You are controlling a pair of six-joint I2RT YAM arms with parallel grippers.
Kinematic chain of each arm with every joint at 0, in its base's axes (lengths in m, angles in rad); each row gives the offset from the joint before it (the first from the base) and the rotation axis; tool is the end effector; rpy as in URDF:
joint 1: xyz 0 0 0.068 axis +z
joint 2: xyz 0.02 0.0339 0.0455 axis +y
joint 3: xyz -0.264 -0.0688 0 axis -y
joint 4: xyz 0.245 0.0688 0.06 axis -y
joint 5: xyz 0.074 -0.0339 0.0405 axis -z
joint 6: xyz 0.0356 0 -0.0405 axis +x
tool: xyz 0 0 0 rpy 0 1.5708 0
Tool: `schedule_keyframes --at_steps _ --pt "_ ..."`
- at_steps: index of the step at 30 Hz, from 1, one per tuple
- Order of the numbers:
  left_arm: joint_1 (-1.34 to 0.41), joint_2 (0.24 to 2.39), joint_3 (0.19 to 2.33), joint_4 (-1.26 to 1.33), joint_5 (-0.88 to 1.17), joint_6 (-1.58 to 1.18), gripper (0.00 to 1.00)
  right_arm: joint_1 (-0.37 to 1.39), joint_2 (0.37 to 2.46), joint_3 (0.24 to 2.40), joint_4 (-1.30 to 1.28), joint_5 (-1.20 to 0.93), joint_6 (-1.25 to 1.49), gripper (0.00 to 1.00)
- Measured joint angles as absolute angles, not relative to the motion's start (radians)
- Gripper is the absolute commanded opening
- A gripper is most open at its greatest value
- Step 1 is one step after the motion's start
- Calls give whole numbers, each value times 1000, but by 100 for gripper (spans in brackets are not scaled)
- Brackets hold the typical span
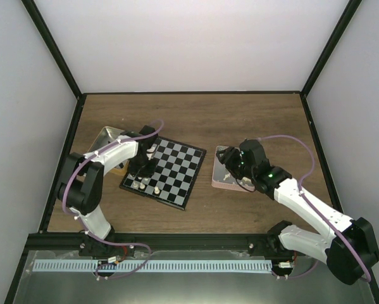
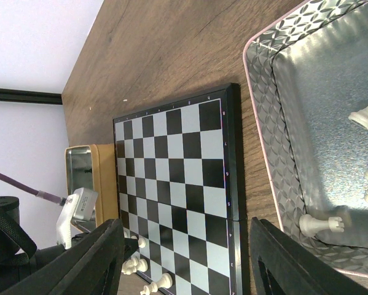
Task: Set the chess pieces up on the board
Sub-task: Adjust the chess piece on the chessboard.
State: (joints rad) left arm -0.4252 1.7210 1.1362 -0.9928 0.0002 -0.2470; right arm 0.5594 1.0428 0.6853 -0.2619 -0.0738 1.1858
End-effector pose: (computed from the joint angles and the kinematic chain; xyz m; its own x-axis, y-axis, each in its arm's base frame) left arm 0.2698 -0.1222 0.1797 -0.9841 0.1772 0.0066 0.1773 0.9842 0.0015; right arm 0.1907 0.1225 0.2484 -0.7224 0.6382 -0.2661 0.2382 0.5910 0.7707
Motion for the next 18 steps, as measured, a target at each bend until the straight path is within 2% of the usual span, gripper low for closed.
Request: schedule_keyframes --at_steps 14,18 --pt "-425 1705 1119 -1003 -3 -251 4 559 1043 683 -261 -74 1186 58" --pt "-425 1703 1116 -1004 -2 -250 9 559 1043 683 -261 -75 1186 58"
